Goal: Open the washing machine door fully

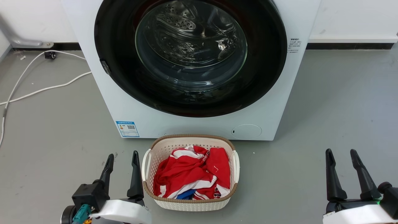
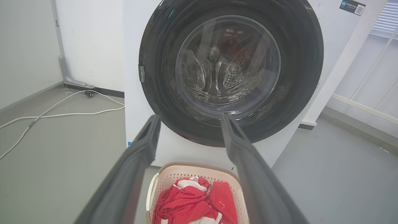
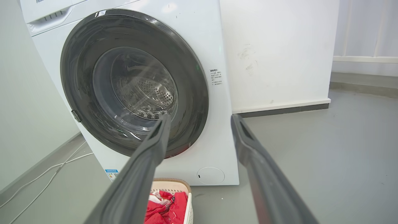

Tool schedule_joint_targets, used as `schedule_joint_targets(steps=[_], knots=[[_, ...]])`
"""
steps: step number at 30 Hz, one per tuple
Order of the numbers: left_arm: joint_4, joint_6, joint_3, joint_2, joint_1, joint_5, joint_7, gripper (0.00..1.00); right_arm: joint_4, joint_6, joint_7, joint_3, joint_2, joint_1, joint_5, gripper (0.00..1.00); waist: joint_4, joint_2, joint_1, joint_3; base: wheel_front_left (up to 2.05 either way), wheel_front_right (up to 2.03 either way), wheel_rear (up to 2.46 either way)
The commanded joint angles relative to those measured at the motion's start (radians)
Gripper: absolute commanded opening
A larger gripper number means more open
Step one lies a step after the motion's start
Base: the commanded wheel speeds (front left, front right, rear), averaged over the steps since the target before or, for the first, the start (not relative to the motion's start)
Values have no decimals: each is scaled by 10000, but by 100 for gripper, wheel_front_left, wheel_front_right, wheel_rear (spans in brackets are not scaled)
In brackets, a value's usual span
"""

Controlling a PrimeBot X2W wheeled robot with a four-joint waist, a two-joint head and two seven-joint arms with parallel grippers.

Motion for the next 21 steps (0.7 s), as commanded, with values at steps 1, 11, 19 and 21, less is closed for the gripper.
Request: schedule_joint_targets(steps=[1, 11, 19, 21], knots=[[-33, -38, -20, 16, 39, 243, -89, 100, -141, 20, -100, -5, 2, 35, -253, 100, 7, 0, 0, -3, 0, 0, 0], [44, 50, -176, 15, 149, 1017, -288, 100, -227, 12, -297, -12, 4, 190, -952, 100, 27, 0, 0, -18, 0, 0, 0], [116, 107, -244, 16, 170, 1471, -416, 100, -304, 11, -428, -54, 7, 230, -1376, 100, 39, 0, 0, -21, 0, 0, 0], [143, 127, -260, 16, 190, 1585, -460, 100, -321, 11, -465, -65, 8, 264, -1457, 100, 46, 0, 0, -26, 0, 0, 0]])
